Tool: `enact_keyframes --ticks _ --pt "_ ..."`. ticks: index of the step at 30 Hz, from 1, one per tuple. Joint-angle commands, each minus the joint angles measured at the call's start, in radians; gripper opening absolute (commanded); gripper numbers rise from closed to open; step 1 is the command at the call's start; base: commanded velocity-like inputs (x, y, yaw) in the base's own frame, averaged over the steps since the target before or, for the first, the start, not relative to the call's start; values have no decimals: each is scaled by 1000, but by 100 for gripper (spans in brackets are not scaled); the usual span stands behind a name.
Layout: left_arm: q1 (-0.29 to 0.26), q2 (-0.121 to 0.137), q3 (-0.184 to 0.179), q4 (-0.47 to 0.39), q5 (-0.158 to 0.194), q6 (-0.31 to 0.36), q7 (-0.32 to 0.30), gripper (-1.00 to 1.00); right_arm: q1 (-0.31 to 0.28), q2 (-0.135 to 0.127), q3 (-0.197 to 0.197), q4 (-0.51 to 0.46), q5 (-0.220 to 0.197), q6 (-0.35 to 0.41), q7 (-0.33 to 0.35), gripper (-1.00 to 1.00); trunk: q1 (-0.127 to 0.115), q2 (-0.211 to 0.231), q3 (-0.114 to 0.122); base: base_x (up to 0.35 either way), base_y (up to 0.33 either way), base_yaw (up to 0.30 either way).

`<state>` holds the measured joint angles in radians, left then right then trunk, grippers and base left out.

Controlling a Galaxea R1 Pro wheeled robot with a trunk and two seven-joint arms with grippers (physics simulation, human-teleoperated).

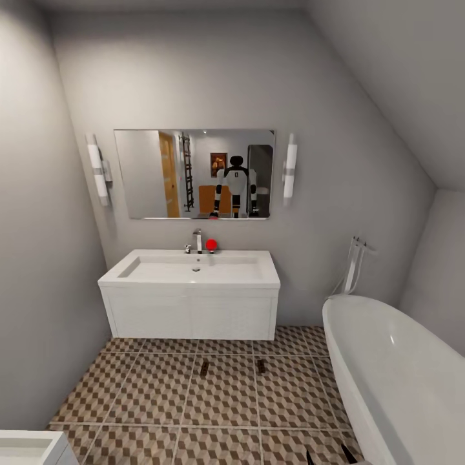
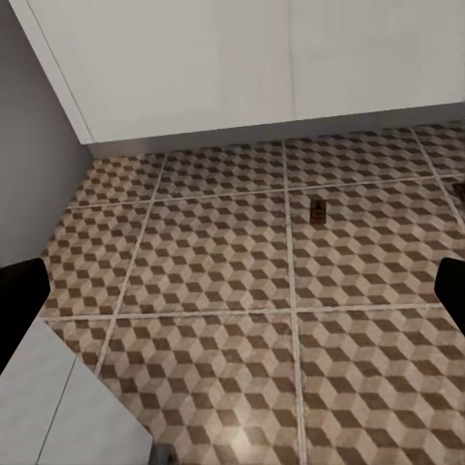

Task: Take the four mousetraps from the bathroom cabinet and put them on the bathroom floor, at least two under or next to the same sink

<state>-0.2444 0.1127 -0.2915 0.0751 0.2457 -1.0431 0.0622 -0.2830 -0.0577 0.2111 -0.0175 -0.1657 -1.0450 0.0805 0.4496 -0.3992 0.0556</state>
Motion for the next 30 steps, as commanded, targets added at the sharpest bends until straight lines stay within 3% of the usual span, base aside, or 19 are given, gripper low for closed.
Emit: enact_keyframes --ticks 1,9,30 --pt "-1 -1 -9 3 1 -4 7 100 0 0 4 1 -11 -2 8 100 0 -1 0 0 0 0" --pt "-1 -2 -9 3 2 -4 7 100 0 1 4 1 -11 -2 7 100 0 -1 -1 0 0 77" --pt "-1 -4 -9 3 1 -4 7 100 0 1 4 1 -11 -2 -15 100 0 -1 -8 0 0 276"
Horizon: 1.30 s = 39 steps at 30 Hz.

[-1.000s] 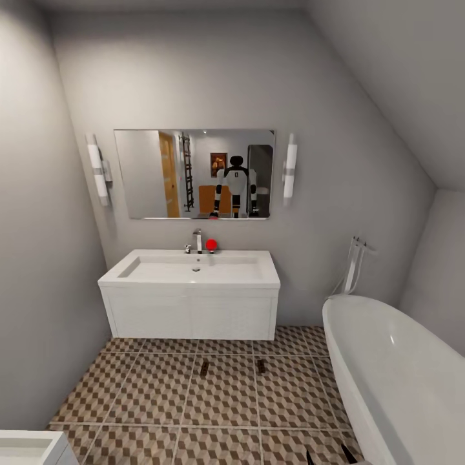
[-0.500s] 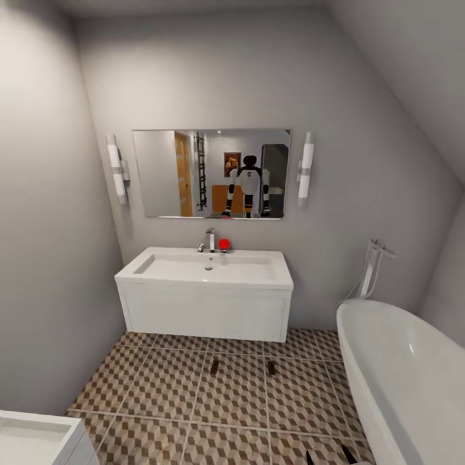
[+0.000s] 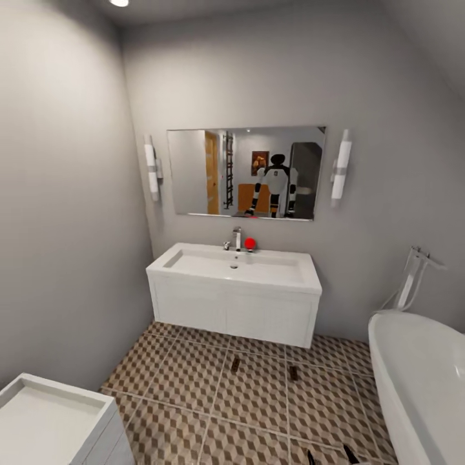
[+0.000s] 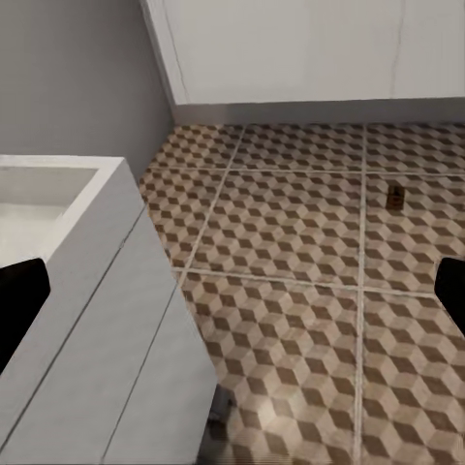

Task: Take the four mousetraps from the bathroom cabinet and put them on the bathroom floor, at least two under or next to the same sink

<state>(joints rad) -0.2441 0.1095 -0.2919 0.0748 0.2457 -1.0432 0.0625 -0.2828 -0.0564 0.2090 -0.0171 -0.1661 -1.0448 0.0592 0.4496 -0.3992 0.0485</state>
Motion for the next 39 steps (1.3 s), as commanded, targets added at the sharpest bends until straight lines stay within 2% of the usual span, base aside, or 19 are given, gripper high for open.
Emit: enact_keyframes --ticks 1,17,39 --pt "-1 -1 -9 3 1 -4 7 100 0 0 6 0 -11 -2 -1 100 0 -1 -1 0 0 286" --pt "-1 -2 -9 3 1 -4 7 100 0 0 6 0 -10 -2 -21 100 0 -1 -7 -21 25 286" --pt "-1 -7 -9 3 2 -4 7 100 1 0 6 0 -10 -2 -21 100 0 -1 -15 -229 199 286"
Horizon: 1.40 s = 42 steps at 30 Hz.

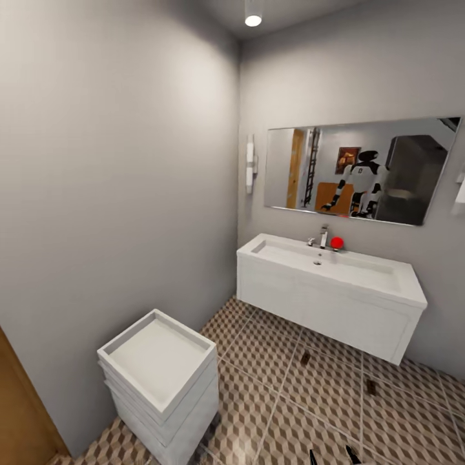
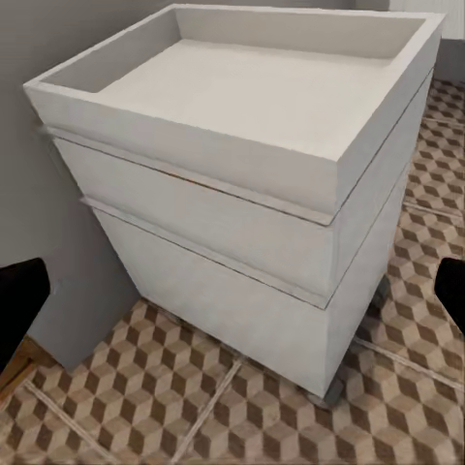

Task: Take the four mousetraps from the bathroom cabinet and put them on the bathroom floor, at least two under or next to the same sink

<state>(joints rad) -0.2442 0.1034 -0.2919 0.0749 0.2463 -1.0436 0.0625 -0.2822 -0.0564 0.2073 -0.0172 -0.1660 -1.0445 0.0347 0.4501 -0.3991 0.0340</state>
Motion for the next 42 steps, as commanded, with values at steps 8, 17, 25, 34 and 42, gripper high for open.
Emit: enact_keyframes --ticks 8,17,25,34,42 --pt "-1 -1 -9 3 1 -4 7 100 0 0 7 0 -10 -3 4 100 0 -1 -3 -257 188 286" --pt "-1 -1 -8 3 1 -4 7 100 0 0 7 0 -10 -3 4 100 0 -1 -7 -259 184 286" --pt "-1 -1 -8 3 1 -4 7 100 0 0 7 0 -10 -3 4 100 0 -1 -10 -259 184 286" --pt "-1 -1 -8 3 1 -4 7 100 0 0 7 0 -10 -3 4 100 0 -1 -13 -254 194 286" --pt "-1 -1 -8 3 1 -4 7 100 0 0 7 0 -10 -3 4 100 0 -1 -16 -237 207 286"
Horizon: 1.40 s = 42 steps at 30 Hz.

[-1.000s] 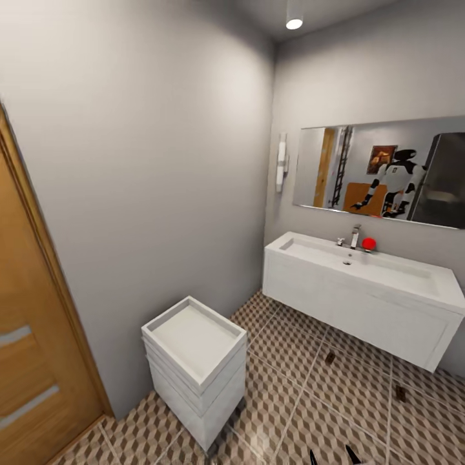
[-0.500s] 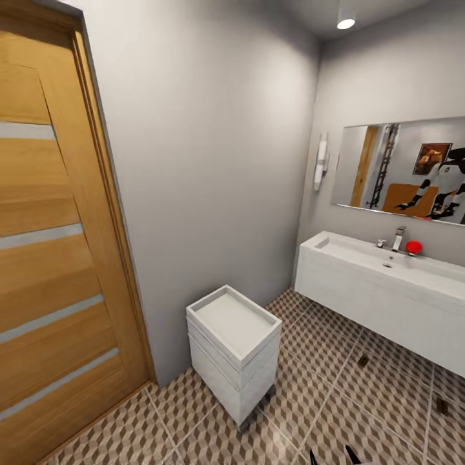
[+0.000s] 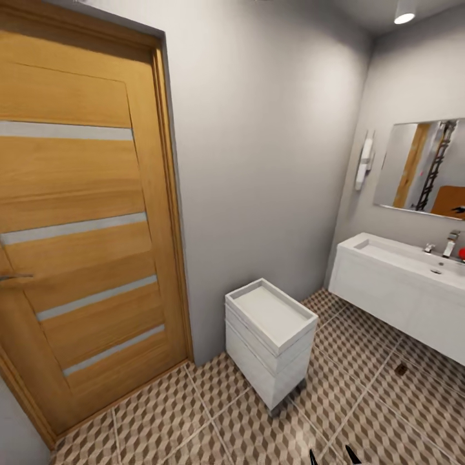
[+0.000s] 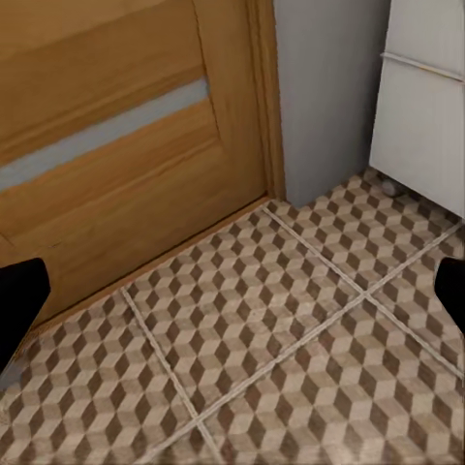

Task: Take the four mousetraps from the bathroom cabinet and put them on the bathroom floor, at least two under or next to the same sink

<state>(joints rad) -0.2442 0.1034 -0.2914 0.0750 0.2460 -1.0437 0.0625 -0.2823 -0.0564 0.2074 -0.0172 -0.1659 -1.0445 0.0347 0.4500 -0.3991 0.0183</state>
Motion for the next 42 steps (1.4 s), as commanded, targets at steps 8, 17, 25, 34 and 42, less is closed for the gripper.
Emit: enact_keyframes --ticks 8,17,25,34,42 --pt "-1 -1 -8 3 1 -4 7 100 0 0 7 0 -10 -3 4 100 0 -1 -3 -233 208 286" --pt "-1 -1 -8 3 2 -4 7 100 0 0 7 0 -10 -3 4 100 0 -1 -7 -232 208 286" --pt "-1 -1 -8 3 2 -4 7 100 0 0 7 0 -10 -3 4 100 0 -1 -10 -200 225 286" --pt "-1 -1 -8 3 2 -4 7 100 0 0 7 0 -11 -3 4 100 0 -1 -13 -135 255 286" --pt "-1 -1 -8 3 2 -4 7 100 0 0 7 0 -11 -3 4 100 0 -1 -16 -65 270 286"
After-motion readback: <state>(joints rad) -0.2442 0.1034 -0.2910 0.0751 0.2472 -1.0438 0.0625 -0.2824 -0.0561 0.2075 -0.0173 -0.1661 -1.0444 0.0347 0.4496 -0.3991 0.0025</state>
